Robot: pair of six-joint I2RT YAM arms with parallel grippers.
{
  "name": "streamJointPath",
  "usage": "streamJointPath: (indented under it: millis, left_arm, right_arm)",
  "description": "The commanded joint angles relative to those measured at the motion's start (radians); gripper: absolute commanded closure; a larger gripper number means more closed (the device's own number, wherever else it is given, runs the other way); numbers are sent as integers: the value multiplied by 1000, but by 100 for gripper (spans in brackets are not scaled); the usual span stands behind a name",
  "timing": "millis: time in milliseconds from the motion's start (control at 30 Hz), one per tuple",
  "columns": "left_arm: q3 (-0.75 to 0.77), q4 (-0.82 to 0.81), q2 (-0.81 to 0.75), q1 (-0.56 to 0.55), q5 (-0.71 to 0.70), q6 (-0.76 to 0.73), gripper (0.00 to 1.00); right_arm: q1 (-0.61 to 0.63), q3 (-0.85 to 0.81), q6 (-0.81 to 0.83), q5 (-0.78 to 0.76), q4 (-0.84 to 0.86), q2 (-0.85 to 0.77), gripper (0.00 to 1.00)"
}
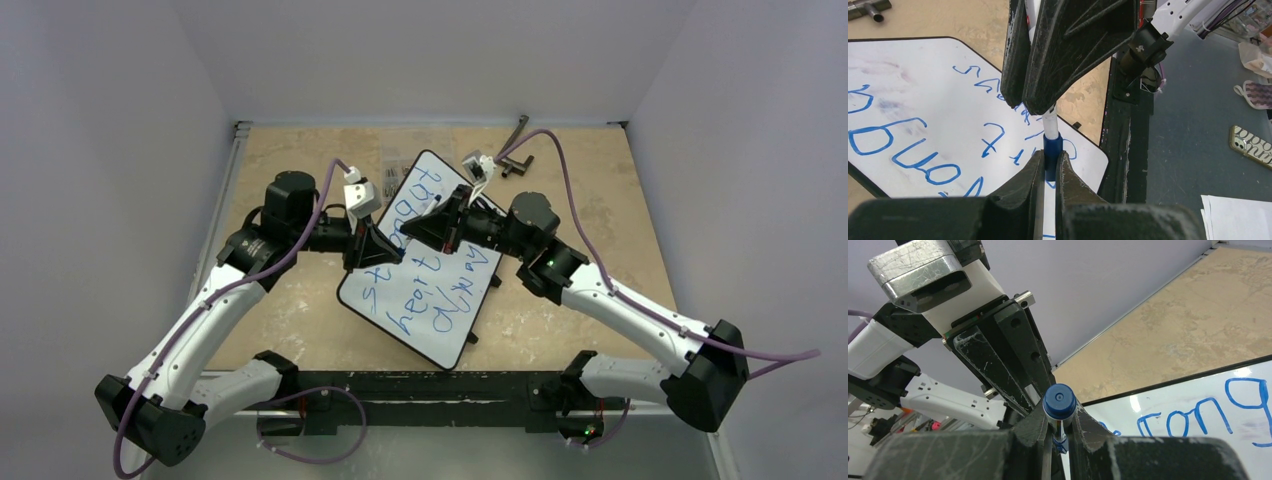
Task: Write a sentence on the whiteboard
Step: Insert the whiteboard marker without the cap into the pen cap.
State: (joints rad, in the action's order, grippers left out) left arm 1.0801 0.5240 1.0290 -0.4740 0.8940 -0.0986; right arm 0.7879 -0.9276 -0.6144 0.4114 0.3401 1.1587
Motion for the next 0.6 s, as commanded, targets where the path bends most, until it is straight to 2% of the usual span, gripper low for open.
streamJointPath:
  millis: [0,233,567]
  left_arm:
    - [-3,-37,-8,-6,17,-22,100]
    - [-6,-32,-10,-6,13,-22,100]
    - [-13,-30,-6,-6,5,-22,100]
  right_arm:
    - [17,-20,31,-9,-14,0,100]
    - [62,-72,105,-73,-132,17,100]
    - [101,-109,140,-125,-202,44,100]
